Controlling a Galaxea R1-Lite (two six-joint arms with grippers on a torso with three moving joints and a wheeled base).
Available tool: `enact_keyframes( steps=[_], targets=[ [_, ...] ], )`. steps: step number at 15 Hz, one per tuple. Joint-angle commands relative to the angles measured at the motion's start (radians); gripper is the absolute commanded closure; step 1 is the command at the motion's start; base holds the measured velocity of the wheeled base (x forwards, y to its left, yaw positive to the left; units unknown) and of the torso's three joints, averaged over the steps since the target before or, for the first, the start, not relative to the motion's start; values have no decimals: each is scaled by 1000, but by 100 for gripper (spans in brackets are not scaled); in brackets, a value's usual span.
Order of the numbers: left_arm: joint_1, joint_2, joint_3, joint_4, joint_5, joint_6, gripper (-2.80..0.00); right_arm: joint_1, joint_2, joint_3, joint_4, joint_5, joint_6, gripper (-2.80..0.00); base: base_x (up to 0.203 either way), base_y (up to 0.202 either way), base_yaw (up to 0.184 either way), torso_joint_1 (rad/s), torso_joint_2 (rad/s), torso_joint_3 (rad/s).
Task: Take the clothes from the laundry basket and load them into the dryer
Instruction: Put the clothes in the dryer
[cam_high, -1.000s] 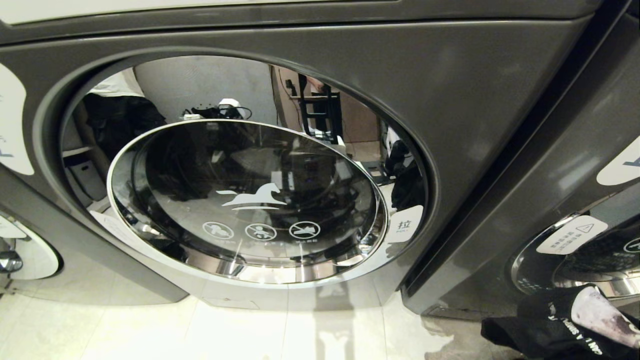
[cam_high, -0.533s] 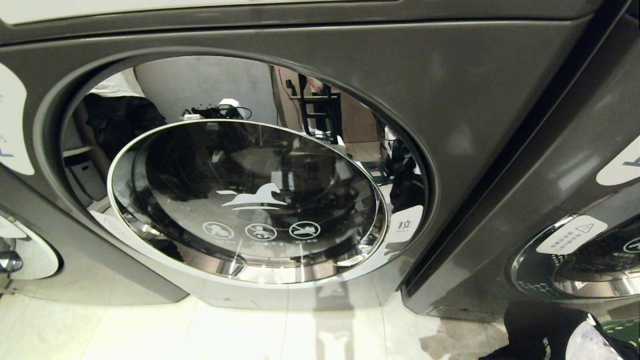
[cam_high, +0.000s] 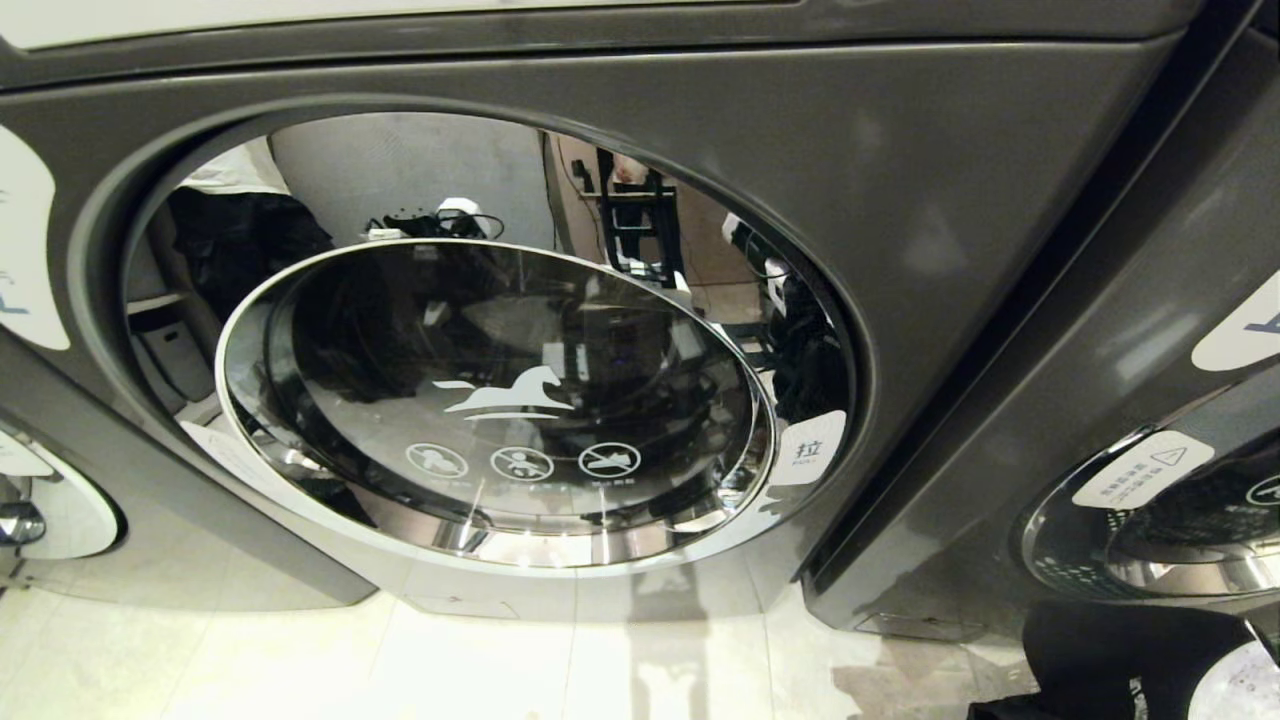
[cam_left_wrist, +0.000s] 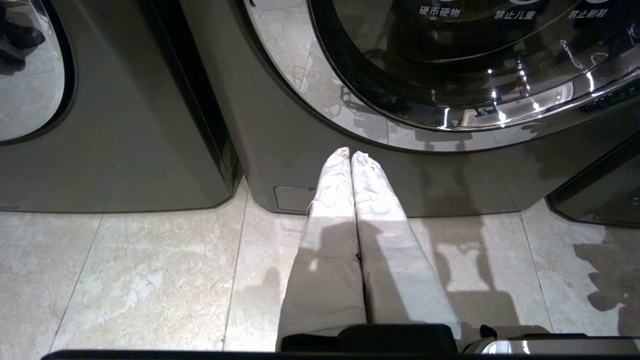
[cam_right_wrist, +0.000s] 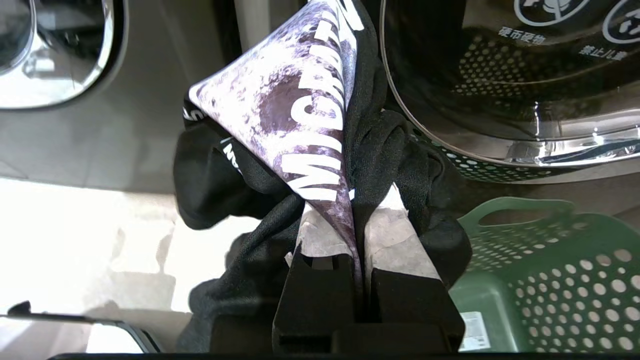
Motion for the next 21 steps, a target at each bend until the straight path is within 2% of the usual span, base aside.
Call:
enact_keyframes(
  steps=[1, 6, 9, 13, 17, 21],
  targets=[
    [1, 0, 0, -1, 1, 0, 0, 1, -26, -4, 10, -3, 3, 0, 0, 0, 0, 0, 0, 0],
    [1, 0, 0, -1, 1, 0, 0, 1, -26, -3, 7, -1, 15, 0, 0, 0, 0, 0, 0, 0],
    [1, 0, 0, -1, 1, 0, 0, 1, -26, -6, 8, -10, 89, 0, 0, 0, 0, 0, 0, 0],
    [1, 0, 0, -1, 1, 0, 0, 1, -26, -7, 12, -19, 94, 0, 0, 0, 0, 0, 0, 0],
    [1, 0, 0, -2, 1, 0, 0, 1, -26, 1, 4, -11, 30, 0, 0, 0, 0, 0, 0, 0],
    [0, 0, 0, -1, 1, 0, 0, 1, -26, 2, -1, -13, 45, 0, 0, 0, 0, 0, 0, 0]
  ],
)
